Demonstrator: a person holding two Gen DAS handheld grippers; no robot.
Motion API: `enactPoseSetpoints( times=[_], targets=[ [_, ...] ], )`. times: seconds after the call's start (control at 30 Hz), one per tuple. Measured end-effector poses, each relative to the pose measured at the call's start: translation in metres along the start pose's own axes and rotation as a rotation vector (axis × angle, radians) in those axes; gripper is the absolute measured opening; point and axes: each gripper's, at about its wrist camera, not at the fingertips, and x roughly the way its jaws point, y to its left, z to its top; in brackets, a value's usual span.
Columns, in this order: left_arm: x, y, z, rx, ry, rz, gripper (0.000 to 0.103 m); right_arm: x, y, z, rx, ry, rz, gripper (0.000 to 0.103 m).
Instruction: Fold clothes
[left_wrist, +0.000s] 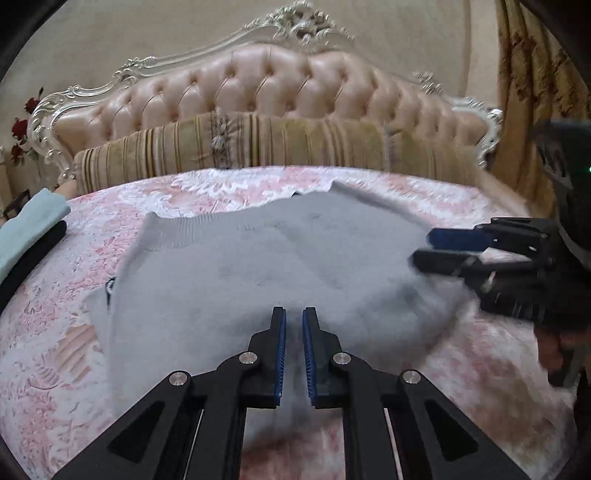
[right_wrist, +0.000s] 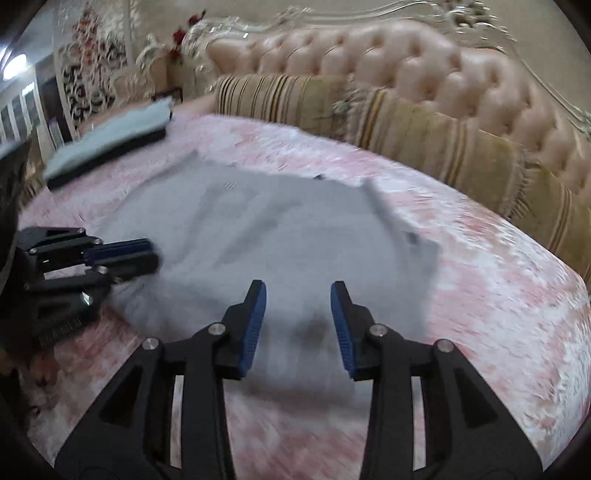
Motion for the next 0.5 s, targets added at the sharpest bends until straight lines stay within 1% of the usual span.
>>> enactPoseSetpoints(
  times=[0.07,0.1,0.13,0.27,0.33,0.4,0.43,0.5],
  targets=[
    [0.003,-0.002,0.001,-0.006,0.008,0.007,0.009,0.022,0.008,0.000,-0.022,0.045,-0.013,0.040],
    [0.004,-0.003,0.001,-0.008,0.013,0.011,0.009,0.024,0.007,-0.002,-0.018,0.046,-0.014,0.039],
    [0.005,-0.004,0.001,-0.011,0.017,0.015,0.009,0.026,0.006,-0.004,-0.014,0.047,-0.015,0.042],
    [0.010,-0.008,0.002,-0.022,0.034,0.029,0.010,0.024,-0.001,-0.007,0.015,0.044,-0.015,0.043],
    [0.015,-0.010,0.004,-0.029,0.050,0.038,0.009,0.014,-0.003,-0.001,0.056,-0.002,-0.024,0.043],
    [0.028,-0.012,0.010,-0.036,0.093,0.051,0.009,0.010,-0.001,0.003,0.061,-0.025,0.007,0.044],
    [0.035,-0.013,0.014,-0.040,0.114,0.057,0.009,0.016,0.002,0.005,0.042,-0.002,0.008,0.046],
    [0.045,-0.014,0.018,-0.048,0.148,0.065,0.009,0.028,0.003,0.003,0.021,0.043,-0.028,0.046]
  ],
)
